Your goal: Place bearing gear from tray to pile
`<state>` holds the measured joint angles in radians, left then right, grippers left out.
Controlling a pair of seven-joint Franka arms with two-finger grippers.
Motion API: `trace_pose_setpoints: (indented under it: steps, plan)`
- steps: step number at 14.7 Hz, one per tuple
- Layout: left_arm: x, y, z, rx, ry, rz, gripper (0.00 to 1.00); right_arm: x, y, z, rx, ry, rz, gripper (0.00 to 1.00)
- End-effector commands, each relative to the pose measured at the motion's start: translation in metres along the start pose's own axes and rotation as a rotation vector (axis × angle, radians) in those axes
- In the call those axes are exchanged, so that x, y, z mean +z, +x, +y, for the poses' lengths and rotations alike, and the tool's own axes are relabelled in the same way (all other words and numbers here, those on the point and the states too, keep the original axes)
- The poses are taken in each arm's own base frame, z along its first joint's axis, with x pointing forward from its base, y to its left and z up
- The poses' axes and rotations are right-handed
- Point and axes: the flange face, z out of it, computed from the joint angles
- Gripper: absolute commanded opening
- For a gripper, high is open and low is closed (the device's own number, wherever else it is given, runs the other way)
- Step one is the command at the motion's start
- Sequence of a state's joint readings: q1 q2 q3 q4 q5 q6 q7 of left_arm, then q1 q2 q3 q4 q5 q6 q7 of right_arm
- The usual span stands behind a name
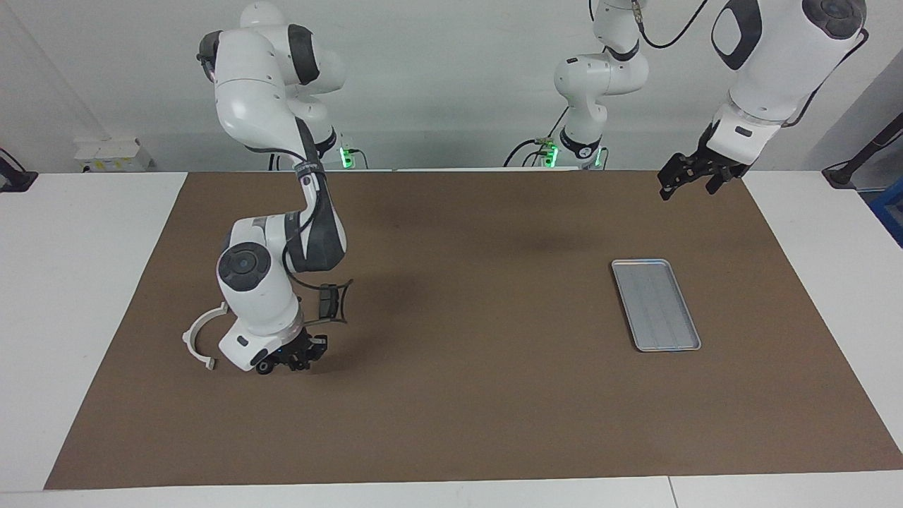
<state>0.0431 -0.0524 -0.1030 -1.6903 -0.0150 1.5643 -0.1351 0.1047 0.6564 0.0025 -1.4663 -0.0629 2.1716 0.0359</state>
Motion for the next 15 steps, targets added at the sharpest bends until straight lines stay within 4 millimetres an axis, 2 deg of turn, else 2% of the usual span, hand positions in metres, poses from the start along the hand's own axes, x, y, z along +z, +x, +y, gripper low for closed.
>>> trace_pose_setpoints:
  steps: [1,3,4,5,9,14,15]
  plan:
    - [-0.005,-0.006,0.0,0.003,0.003,-0.003,1.0,0.008,-0.011,-0.005,-0.025,0.004,0.016,0.0]
    - [-0.005,-0.006,0.0,0.003,0.003,-0.003,1.0,0.01,-0.012,-0.005,-0.023,0.006,0.013,0.0]
    - [-0.006,-0.007,-0.001,0.002,0.003,-0.001,1.0,0.009,-0.012,-0.007,-0.017,0.007,0.012,0.03]
    - [-0.006,-0.007,0.0,0.003,0.003,-0.001,1.0,0.009,-0.012,-0.008,-0.016,0.011,0.008,0.99]
    - [-0.006,-0.007,0.0,0.003,0.003,-0.003,1.0,-0.002,-0.012,-0.011,-0.021,0.009,0.01,1.0]
    - [-0.006,-0.007,-0.001,0.002,0.003,-0.001,1.0,-0.014,-0.009,-0.001,-0.016,0.007,0.033,1.0]
    - [-0.006,-0.007,0.0,0.003,0.003,-0.001,1.0,-0.015,-0.009,0.009,-0.004,0.003,0.035,1.0]
